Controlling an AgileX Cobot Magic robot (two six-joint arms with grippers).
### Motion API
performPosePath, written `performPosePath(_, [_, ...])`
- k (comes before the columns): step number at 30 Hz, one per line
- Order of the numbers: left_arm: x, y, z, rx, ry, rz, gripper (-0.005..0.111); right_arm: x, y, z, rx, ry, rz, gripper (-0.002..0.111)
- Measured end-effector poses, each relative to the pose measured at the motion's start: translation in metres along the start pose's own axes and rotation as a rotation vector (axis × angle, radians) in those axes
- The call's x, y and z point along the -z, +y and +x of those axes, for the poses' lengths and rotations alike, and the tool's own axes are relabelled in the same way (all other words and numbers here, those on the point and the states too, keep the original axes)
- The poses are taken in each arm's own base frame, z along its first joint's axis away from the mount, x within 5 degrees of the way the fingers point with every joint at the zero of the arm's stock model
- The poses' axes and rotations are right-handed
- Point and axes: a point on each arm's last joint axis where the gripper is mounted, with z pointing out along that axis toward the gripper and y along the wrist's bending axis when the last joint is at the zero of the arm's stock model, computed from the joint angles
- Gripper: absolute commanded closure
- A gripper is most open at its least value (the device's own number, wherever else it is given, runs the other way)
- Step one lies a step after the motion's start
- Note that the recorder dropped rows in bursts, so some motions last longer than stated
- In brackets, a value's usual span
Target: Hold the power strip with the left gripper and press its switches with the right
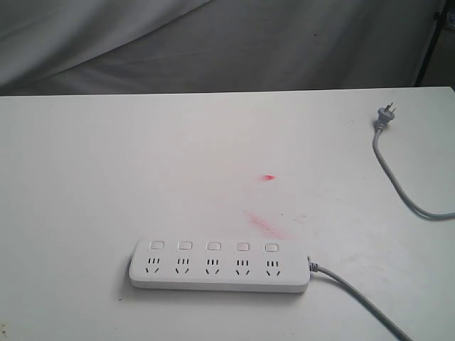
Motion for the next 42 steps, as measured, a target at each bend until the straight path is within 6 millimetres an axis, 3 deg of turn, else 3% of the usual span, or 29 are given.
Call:
performPosePath(11, [-0.010, 0.004, 0.047, 0.010, 0.140, 0.057, 0.106, 0.000, 0.000, 0.000, 0.000, 0.001, 0.000, 0.108])
performPosePath(17, [-0.014, 0.011, 0.095, 0.006, 0.281, 0.034, 0.106, 0.000, 0.000, 0.000, 0.000, 0.001, 0.000, 0.108])
performPosePath(21, [-0.015, 0.014, 0.114, 0.005, 0.306, 0.028, 0.106, 0.000, 0.000, 0.000, 0.000, 0.001, 0.000, 0.108])
performPosePath(42, [-0.016, 0.016, 0.115, -0.072, 0.299, 0.021, 0.106, 0.000, 0.000, 0.000, 0.000, 0.001, 0.000, 0.108])
